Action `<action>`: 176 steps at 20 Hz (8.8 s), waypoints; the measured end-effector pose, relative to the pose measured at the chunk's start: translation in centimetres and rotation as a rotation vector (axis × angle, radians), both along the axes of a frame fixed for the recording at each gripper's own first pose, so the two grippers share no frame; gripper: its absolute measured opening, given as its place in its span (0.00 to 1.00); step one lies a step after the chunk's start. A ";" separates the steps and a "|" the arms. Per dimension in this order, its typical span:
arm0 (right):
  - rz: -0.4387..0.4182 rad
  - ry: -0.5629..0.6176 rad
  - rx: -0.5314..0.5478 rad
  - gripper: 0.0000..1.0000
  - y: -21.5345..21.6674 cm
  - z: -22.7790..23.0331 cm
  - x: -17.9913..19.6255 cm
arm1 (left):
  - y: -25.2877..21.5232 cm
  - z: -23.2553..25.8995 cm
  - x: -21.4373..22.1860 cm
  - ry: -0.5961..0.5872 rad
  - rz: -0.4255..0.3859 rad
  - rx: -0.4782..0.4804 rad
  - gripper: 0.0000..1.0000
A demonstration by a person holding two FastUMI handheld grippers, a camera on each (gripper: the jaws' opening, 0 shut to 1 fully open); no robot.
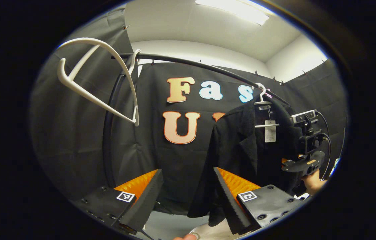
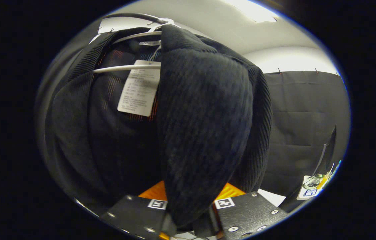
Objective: Grasp the clothes on the hanger with both hands and then place them into the laundry hamper below.
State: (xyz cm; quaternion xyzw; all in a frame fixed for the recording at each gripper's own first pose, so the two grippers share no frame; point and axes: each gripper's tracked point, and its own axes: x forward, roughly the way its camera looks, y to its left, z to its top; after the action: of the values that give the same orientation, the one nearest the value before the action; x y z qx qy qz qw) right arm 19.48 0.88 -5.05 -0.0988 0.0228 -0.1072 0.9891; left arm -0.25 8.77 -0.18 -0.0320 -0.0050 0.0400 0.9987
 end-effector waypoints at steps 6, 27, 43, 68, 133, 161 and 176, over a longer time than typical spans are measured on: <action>0.209 0.034 0.058 0.10 1.5 0.8 -2.4 | -8.3 -0.8 4.4 0.013 -0.119 -0.123 0.96; 0.338 -0.076 0.056 0.06 -1.6 5.4 -6.7 | -8.2 -3.9 19.7 -0.030 0.232 0.132 0.95; 0.244 -0.277 0.055 0.11 -3.4 14.9 -9.5 | -7.2 2.5 17.9 -0.038 -0.077 -0.095 0.08; 0.251 -0.333 -0.061 0.10 -10.2 31.0 0.5 | -1.4 16.1 23.1 -0.285 0.116 0.175 0.07; 0.567 0.869 0.183 0.13 13.6 -35.8 -11.4 | -5.0 -43.3 0.9 1.108 -0.136 0.069 0.09; 0.443 0.794 0.263 0.95 7.7 -28.6 -12.3 | -2.9 -32.8 2.0 0.907 -0.035 0.037 0.99; 0.458 0.306 0.271 0.95 6.5 -4.7 -6.9 | -2.0 -10.3 9.0 0.434 0.002 -0.022 0.96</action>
State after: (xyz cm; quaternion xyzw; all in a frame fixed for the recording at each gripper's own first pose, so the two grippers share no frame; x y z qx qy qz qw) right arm 12.55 7.43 -9.79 0.0165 0.1627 0.1389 0.9767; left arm 8.73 6.73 -10.43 -0.0335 0.2105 0.0468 0.9759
